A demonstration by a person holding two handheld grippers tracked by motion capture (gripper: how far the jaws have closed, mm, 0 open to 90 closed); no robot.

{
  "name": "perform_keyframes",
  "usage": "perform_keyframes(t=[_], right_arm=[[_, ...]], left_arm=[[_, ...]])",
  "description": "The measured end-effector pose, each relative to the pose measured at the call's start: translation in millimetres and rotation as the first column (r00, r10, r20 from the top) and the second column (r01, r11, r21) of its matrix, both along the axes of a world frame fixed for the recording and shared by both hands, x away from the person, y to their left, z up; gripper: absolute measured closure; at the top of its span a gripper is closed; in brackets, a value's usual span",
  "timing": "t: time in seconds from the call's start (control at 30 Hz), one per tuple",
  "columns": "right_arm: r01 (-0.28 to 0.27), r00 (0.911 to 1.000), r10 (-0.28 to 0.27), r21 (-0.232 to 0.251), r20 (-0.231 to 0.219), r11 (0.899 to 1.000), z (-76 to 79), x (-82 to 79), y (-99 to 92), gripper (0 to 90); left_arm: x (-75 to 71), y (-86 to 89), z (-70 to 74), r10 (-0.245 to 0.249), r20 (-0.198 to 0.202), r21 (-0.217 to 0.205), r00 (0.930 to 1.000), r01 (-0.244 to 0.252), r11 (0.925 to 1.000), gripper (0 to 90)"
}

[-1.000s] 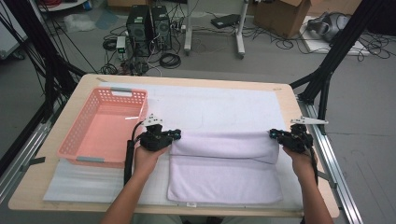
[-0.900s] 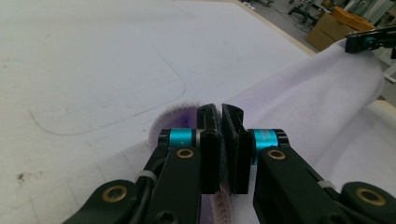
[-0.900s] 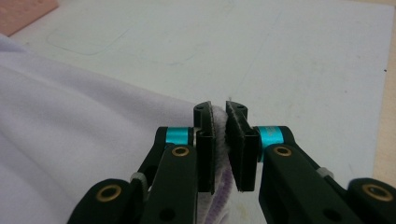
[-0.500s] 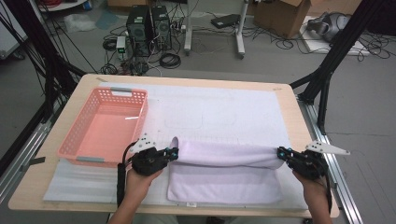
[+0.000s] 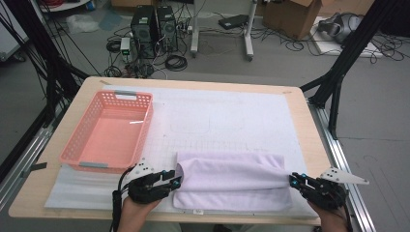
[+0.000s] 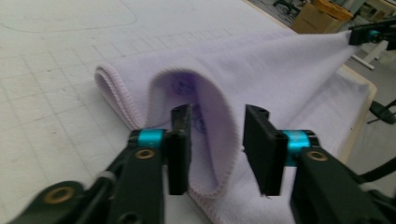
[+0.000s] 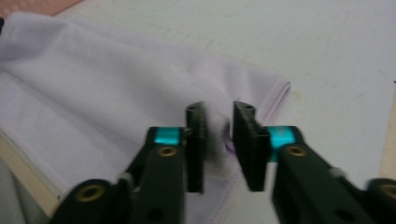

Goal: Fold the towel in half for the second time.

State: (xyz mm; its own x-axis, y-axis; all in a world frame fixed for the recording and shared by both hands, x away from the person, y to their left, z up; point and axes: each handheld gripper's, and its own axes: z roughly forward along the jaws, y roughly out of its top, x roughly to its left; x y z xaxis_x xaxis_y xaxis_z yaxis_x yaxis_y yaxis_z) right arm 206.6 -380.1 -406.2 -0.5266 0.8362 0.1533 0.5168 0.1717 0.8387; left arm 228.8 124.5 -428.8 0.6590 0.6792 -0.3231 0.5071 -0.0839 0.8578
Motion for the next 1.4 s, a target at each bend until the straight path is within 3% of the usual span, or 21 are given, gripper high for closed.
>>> perform_keyframes(t=[0.07, 0.17, 0.27, 0.33, 0.4, 0.5, 0.7, 0.93, 1.03, 1.1, 1.27, 1.4], right_arm=[[0.014, 0.9997, -0.015, 0.008, 0.018, 1.0, 4.9, 1.8, 1.7, 61.6], [0.022, 0.9996, -0.021, -0.023, 0.019, 1.0, 9.6, 9.4, 7.7, 55.8], [0.012, 0.9993, -0.016, -0.116, -0.035, 0.993, 1.6, 21.2, 18.4, 52.3], [0.014, 0.9981, -0.023, -0.158, -0.057, 0.987, -5.7, 26.9, 22.4, 57.4], [0.004, 0.9983, -0.013, -0.149, -0.058, 0.989, -9.3, 28.8, 22.6, 72.2], [-0.003, 0.9987, -0.004, -0.135, -0.051, 0.991, -8.8, 27.3, 21.5, 81.6], [-0.034, 0.9994, 0.034, -0.09, -0.005, 0.995, -0.4, 15.5, 15.3, 83.5], [-0.084, 0.9965, 0.084, -0.054, -0.006, 0.995, -3.5, -12.5, 3.1, 80.2], [-0.097, 0.994, 0.094, -0.066, -0.056, 0.993, -9.3, -19.7, -1.7, 75.6], [-0.102, 0.9924, 0.096, -0.075, -0.076, 0.992, -9.8, -23.4, -4.8, 66.8], [-0.019, 0.9996, 0.019, -0.016, -0.019, 1.0, 5.1, -25.5, -21.5, 56.8], [0.037, 0.9993, -0.037, -0.049, -0.008, 0.998, 11.0, -7.4, -20.4, 56.3]], left_arm=[[4.6, -0.4, 0.7, 0.003, -0.02, -0.013, 0.9998, -0.003, 0.9999, 49.9], [9.9, -7.1, -0.5, -0.019, -0.05, -0.026, 0.9985, 0.018, 0.9995, 47.9], [11.6, -19.4, -3.8, -0.059, -0.068, -0.018, 0.9959, 0.058, 0.9981, 47.9], [13.6, -25.7, -5.6, -0.061, -0.068, -0.005, 0.9958, 0.061, 0.9981, 48.5], [17.6, -27.8, -7.2, -0.054, -0.07, 0.01, 0.9961, 0.055, 0.9984, 55.3], [18.4, -28.0, -7.8, -0.055, -0.053, 0.041, 0.9971, 0.058, 0.9975, 84.7], [7.1, -16.8, -0.1, -0.071, -0.038, 0.008, 0.9968, 0.071, 0.9974, 87.3], [-13.7, -0.2, 0.8, -0.123, -0.056, -0.017, 0.9908, 0.122, 0.9924, 86.8], [-20.5, 0.3, -3.1, -0.159, -0.086, -0.001, 0.9836, 0.159, 0.9872, 81.3], [-22.3, 1.7, -2.2, -0.131, -0.093, 0.005, 0.9871, 0.132, 0.9913, 63.5], [-13.3, 8.3, 9.8, -0.058, -0.033, 0.003, 0.9978, 0.058, 0.9983, 48.1], [6.0, 3.5, 13.8, -0.027, -0.008, 0.019, 0.9996, 0.027, 0.9994, 44.7]])
